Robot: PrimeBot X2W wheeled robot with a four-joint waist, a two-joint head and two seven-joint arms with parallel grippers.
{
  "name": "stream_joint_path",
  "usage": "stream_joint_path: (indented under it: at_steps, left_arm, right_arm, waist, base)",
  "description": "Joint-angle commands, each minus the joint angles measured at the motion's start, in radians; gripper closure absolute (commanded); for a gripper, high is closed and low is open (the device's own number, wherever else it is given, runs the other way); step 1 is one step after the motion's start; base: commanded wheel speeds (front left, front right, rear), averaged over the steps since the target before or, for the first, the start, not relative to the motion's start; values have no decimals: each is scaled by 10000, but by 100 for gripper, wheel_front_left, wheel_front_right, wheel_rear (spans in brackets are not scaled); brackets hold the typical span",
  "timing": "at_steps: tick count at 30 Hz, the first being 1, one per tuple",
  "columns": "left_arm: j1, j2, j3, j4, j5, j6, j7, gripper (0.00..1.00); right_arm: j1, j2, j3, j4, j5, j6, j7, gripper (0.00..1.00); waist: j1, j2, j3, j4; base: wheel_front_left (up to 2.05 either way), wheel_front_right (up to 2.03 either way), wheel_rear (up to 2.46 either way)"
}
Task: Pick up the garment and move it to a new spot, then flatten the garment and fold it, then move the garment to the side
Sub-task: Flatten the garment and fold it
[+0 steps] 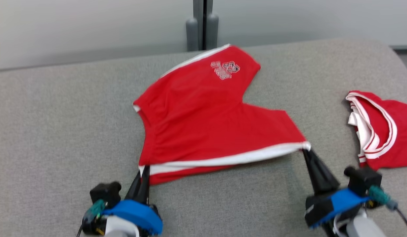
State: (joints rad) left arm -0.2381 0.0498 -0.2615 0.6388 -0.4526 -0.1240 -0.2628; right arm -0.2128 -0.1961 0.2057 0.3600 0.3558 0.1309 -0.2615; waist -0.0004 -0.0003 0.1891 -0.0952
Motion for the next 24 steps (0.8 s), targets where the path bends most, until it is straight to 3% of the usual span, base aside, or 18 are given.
stream_joint_path:
  at_steps: [1,9,14,24]
  left_arm:
    - [328,14,88,-98,-153,42,-24,100]
    - [2003,17,85,-376,-479,65,-24,100]
    - [2656,20,-21,-789,-382,-5,-24,100]
    - [1675,13,-367,-1945,-433,-66,-25,100]
  right_arm:
    - [431,36,7,22,9,-3,-53,100]
    - [2250,206,-354,-143,-63,-3,-53,100]
    - [2881,320,-527,-506,-82,-3,-53,100]
    - [1224,29,-1007,-670,-360,-3,-53,100]
  waist:
    - [4,3,-374,-192]
    - [4,3,-1606,-72]
    - [4,3,-1804,34]
    - [4,3,-1045,787]
  base:
    - [0,0,0]
    - [0,0,0]
    - [0,0,0]
    - [0,0,0]
